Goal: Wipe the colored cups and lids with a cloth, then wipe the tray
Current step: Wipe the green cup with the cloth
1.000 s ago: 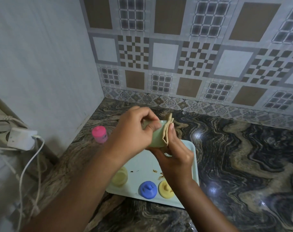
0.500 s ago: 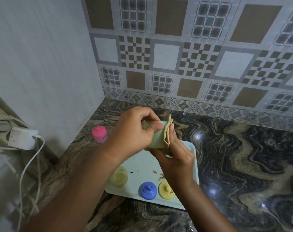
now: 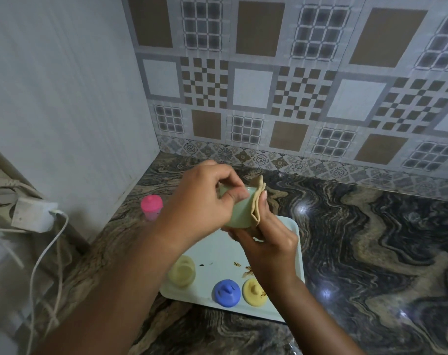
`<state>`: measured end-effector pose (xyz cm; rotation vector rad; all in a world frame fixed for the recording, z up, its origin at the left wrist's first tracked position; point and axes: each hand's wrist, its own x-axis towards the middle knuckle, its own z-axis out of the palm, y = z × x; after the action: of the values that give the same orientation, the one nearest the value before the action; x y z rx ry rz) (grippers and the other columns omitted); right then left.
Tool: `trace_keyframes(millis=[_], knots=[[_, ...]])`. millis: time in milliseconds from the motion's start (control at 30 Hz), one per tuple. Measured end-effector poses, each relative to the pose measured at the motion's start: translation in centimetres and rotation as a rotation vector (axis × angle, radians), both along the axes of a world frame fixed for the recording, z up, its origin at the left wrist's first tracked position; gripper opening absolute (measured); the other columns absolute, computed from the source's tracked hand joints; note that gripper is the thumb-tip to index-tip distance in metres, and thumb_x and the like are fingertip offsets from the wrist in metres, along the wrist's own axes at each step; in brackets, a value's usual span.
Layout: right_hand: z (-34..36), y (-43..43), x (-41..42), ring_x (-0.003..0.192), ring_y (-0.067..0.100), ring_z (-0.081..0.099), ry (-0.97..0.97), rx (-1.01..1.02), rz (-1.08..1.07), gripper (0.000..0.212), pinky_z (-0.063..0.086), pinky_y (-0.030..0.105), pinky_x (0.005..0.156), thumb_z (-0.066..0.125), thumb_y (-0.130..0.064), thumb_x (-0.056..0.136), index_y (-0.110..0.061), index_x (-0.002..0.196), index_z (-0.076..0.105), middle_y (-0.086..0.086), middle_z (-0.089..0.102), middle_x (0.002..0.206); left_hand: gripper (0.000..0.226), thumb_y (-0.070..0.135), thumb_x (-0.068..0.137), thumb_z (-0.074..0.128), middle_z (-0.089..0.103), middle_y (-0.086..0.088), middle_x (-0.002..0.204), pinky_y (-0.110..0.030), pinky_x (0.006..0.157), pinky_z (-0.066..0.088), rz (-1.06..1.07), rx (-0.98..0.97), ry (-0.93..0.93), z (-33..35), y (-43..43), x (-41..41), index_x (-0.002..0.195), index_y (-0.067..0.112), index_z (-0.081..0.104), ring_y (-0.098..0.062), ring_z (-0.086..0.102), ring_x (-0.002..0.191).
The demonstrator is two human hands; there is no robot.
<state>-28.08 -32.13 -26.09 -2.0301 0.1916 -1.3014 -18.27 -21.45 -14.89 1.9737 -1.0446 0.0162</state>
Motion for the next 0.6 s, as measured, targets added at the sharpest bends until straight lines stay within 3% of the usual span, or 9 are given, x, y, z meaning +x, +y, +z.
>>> trace_keyframes(millis=[67, 100, 167, 233, 267, 367, 467, 533, 600], knots=[[-0.2, -0.2, -0.3, 0.066, -0.012, 0.059, 0.001, 0.131, 0.05, 0.057, 0.043, 0.001, 0.067, 0.085, -0.023, 0.076, 0.012, 0.117, 0.068, -0.028, 0.062, 0.078, 0.011, 0.032, 0.082, 0.077, 0.067, 0.009, 0.092, -0.022, 0.077, 0.052, -0.017, -0.023, 0.019, 0.0, 0.0, -0.3, 0.092, 0.026, 0.076, -0.004, 0.064, 0.086], [-0.4, -0.3, -0.5, 0.061, -0.014, 0.057, 0.006, 0.202, 0.052, 0.035, 0.042, 0.001, 0.064, 0.082, -0.019, 0.074, 0.003, 0.101, 0.075, -0.033, 0.058, 0.069, 0.017, 0.033, 0.084, 0.074, 0.071, 0.01, 0.097, -0.023, 0.083, 0.054, -0.042, -0.057, 0.11, -0.1, 0.3, 0.0, 0.1, 0.026, 0.076, -0.004, 0.066, 0.09], [-0.5, -0.8, -0.7, 0.057, -0.007, 0.063, 0.002, 0.324, 0.06, 0.014, 0.052, 0.014, 0.059, 0.084, -0.009, 0.072, -0.007, 0.08, 0.073, -0.029, 0.065, 0.066, 0.021, 0.027, 0.088, 0.069, 0.075, 0.008, 0.104, -0.033, 0.091, 0.057, -0.102, -0.093, 0.316, -0.1, 0.7, 1.1, 0.109, 0.024, 0.075, -0.005, 0.07, 0.098], [-0.8, -1.1, -0.7, 0.056, 0.016, 0.07, 0.003, 0.37, 0.082, 0.025, 0.059, 0.037, 0.056, 0.084, -0.009, 0.073, 0.008, 0.088, 0.073, -0.01, 0.071, 0.067, 0.018, 0.017, 0.088, 0.071, 0.077, 0.005, 0.103, -0.043, 0.092, 0.057, -0.14, -0.09, 0.4, -0.3, 0.9, 1.8, 0.104, 0.023, 0.077, -0.012, 0.072, 0.099], [-0.7, -1.1, -0.6, 0.057, 0.021, 0.068, 0.003, 0.346, 0.081, 0.036, 0.059, 0.041, 0.056, 0.084, -0.014, 0.074, 0.011, 0.097, 0.073, 0.0, 0.071, 0.068, 0.016, 0.014, 0.086, 0.073, 0.077, 0.004, 0.099, -0.045, 0.091, 0.058, -0.135, -0.095, 0.406, -0.4, 0.8, 1.9, 0.098, 0.024, 0.078, -0.014, 0.072, 0.097], [0.6, -0.6, -0.3, 0.065, -0.003, 0.058, 0.018, 0.109, 0.016, 0.067, 0.052, 0.01, 0.067, 0.082, -0.029, 0.075, 0.014, 0.124, 0.063, 0.002, 0.074, 0.08, 0.012, 0.017, 0.083, 0.077, 0.075, 0.008, 0.087, -0.042, 0.085, 0.059, -0.094, -0.061, 0.312, -0.3, 0.3, 1.7, 0.086, 0.028, 0.075, -0.011, 0.07, 0.087], [0.6, -0.3, -0.1, 0.074, 0.001, 0.069, 0.021, -0.025, -0.019, 0.079, 0.048, 0.003, 0.076, 0.086, -0.033, 0.074, 0.016, 0.128, 0.058, 0.012, 0.077, 0.095, 0.009, 0.022, 0.084, 0.077, 0.072, 0.014, 0.088, -0.026, 0.083, 0.054, -0.045, -0.01, 0.12, -0.1, -0.3, 0.3, 0.088, 0.028, 0.073, -0.002, 0.065, 0.086], [0.5, -0.4, -0.4, 0.068, -0.013, 0.058, 0.008, 0.088, 0.033, 0.067, 0.044, 0.001, 0.069, 0.084, -0.029, 0.073, 0.014, 0.122, 0.065, -0.006, 0.07, 0.082, 0.014, 0.025, 0.085, 0.075, 0.072, 0.014, 0.092, -0.016, 0.081, 0.051, -0.031, -0.033, 0.098, -0.2, -0.5, 0.0, 0.099, 0.027, 0.074, 0.0, 0.065, 0.089], [0.1, -0.6, -0.5, 0.06, -0.009, 0.058, 0.012, 0.303, 0.078, 0.033, 0.048, 0.009, 0.061, 0.086, -0.021, 0.071, -0.003, 0.097, 0.076, -0.021, 0.067, 0.072, 0.023, 0.028, 0.088, 0.072, 0.074, 0.01, 0.095, -0.017, 0.084, 0.052, -0.038, -0.107, 0.225, -0.4, -0.1, 0.5, 0.11, 0.025, 0.074, -0.001, 0.067, 0.091]])
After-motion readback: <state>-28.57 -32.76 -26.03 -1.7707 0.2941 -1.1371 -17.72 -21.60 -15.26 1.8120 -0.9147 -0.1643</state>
